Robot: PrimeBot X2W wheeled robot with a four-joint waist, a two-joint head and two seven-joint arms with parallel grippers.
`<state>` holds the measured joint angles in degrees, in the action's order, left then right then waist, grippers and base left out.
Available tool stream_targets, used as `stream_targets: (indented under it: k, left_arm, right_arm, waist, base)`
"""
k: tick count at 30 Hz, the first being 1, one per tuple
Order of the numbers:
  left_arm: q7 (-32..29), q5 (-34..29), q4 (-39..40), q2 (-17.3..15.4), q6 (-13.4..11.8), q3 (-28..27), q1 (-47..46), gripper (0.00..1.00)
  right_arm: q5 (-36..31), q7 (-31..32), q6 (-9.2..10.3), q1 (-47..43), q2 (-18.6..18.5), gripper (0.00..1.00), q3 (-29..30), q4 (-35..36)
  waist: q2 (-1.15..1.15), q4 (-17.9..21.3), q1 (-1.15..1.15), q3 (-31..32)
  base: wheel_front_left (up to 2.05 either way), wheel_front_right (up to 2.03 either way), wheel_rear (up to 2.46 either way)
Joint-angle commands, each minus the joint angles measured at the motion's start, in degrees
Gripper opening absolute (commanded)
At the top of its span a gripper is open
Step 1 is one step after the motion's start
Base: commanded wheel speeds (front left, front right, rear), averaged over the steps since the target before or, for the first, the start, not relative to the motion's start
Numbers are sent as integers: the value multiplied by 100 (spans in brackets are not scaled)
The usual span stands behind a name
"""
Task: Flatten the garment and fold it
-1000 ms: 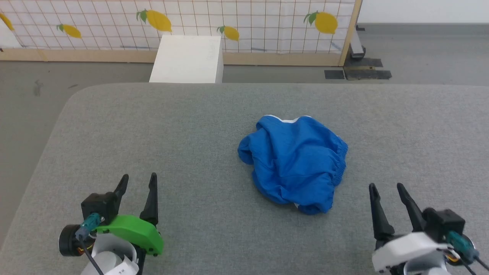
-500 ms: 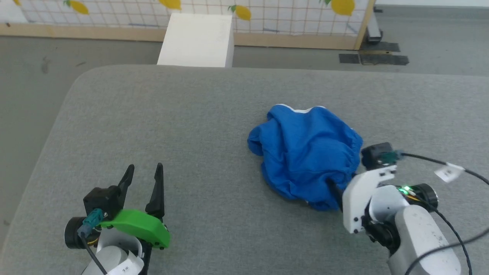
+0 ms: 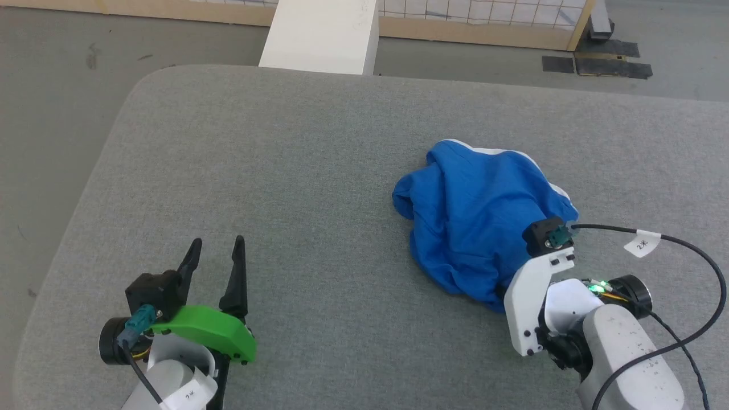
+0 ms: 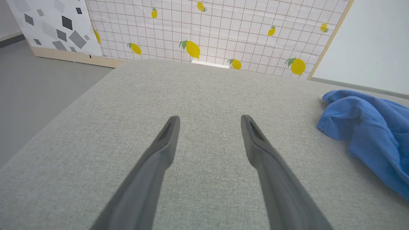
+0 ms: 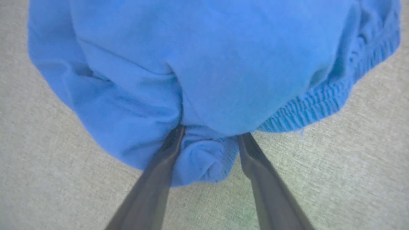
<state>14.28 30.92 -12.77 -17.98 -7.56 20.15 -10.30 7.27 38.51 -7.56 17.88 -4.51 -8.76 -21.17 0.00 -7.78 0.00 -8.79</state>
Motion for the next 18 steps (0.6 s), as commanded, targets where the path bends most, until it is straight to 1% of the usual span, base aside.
stream_targets:
  k: [1, 6, 10, 14, 18]
  left_arm:
    - [34, 52, -23, 18, 19, -13, -104, 100]
    - [39, 74, -64, 35, 29, -11, -91, 100]
    - [43, 83, -80, 38, 25, -7, -63, 100]
    - [40, 114, -75, 29, 25, -4, -19, 100]
    - [23, 141, -66, 28, 26, 13, 7, 100]
  right_arm:
    - [50, -40, 8, 3, -16, 0, -44, 2]
    - [256, -237, 8, -114, -103, 0, 41, 397]
    - [365, -295, 8, -452, -179, 0, 347, 1043]
    - [325, -25, 8, -1111, -207, 0, 697, 1725]
    - [378, 477, 8, -1862, -132, 0, 956, 1986]
  waist:
    - [0, 17, 0, 22]
    - [0, 103, 0, 158]
    - [0, 180, 0, 286]
    - [0, 244, 0, 377]
    - [0, 276, 0, 429]
  base:
    - [0, 0, 0]
    - [0, 0, 0]
    - [0, 0, 0]
    - [0, 0, 0]
    - [0, 0, 0]
